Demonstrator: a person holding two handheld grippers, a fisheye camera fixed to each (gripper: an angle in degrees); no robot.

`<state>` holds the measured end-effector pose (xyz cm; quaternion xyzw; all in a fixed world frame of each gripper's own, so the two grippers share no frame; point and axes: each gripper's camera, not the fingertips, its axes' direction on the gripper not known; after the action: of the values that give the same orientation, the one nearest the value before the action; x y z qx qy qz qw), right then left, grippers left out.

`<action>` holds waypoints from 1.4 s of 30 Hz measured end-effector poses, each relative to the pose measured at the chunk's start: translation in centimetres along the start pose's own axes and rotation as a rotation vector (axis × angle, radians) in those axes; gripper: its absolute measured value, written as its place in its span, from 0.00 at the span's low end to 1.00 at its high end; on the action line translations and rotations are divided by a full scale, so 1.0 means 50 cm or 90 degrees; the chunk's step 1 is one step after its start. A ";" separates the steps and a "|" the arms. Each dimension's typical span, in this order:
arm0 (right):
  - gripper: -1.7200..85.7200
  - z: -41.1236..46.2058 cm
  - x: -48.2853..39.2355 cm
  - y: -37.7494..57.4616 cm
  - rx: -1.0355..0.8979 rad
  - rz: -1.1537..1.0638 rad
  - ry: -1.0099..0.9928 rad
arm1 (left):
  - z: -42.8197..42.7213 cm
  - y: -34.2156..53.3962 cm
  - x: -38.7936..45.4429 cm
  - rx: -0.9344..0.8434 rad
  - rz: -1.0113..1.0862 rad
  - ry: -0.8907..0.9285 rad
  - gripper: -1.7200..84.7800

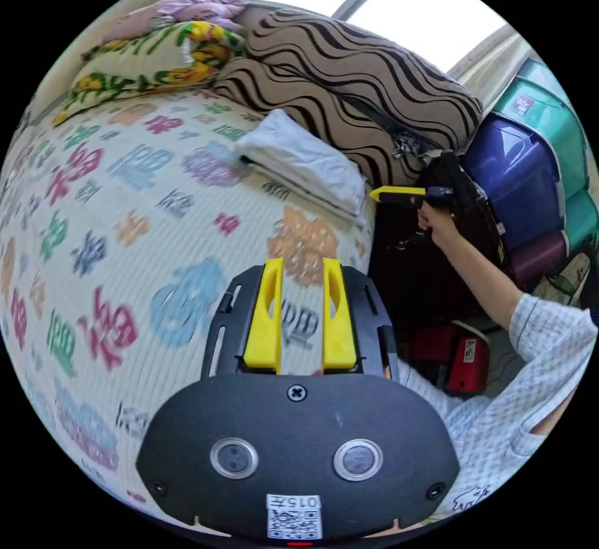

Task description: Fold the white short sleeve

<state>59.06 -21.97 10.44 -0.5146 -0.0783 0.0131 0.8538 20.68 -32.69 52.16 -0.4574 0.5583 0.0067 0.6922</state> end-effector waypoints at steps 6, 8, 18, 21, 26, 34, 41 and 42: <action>0.09 0.047 0.062 0.047 -0.063 0.055 -0.062 | 0.224 -0.180 0.066 -0.017 -0.038 0.074 0.12; 0.09 0.045 0.067 0.063 -0.047 0.078 -0.094 | 0.281 -0.209 0.073 -0.006 -0.064 0.092 0.12; 0.02 -0.036 0.043 0.206 0.004 0.082 -0.148 | 0.352 -0.219 0.055 0.021 -0.117 0.213 0.03; 0.03 -0.091 0.017 0.270 0.057 0.099 -0.197 | 0.264 -0.198 0.079 0.094 -0.046 0.218 0.02; 0.12 -0.196 -0.092 0.367 0.117 0.014 -0.208 | 0.026 -0.122 0.098 0.256 0.002 0.286 0.01; 0.10 -0.374 -0.431 0.501 0.167 -0.207 -0.274 | -0.345 0.095 0.182 0.339 0.132 0.256 0.01; 0.02 -0.495 -0.641 0.683 0.228 -0.276 -0.436 | -0.603 0.429 0.147 0.461 0.040 0.134 0.02; 0.02 -0.498 -0.660 0.707 0.218 -0.278 -0.453 | -0.615 0.458 0.137 0.464 0.020 0.130 0.02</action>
<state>32.19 -30.60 -36.08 -0.3005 -0.4706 0.0217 0.8293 -12.20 -42.49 33.79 -0.1712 0.5970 -0.2272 0.7501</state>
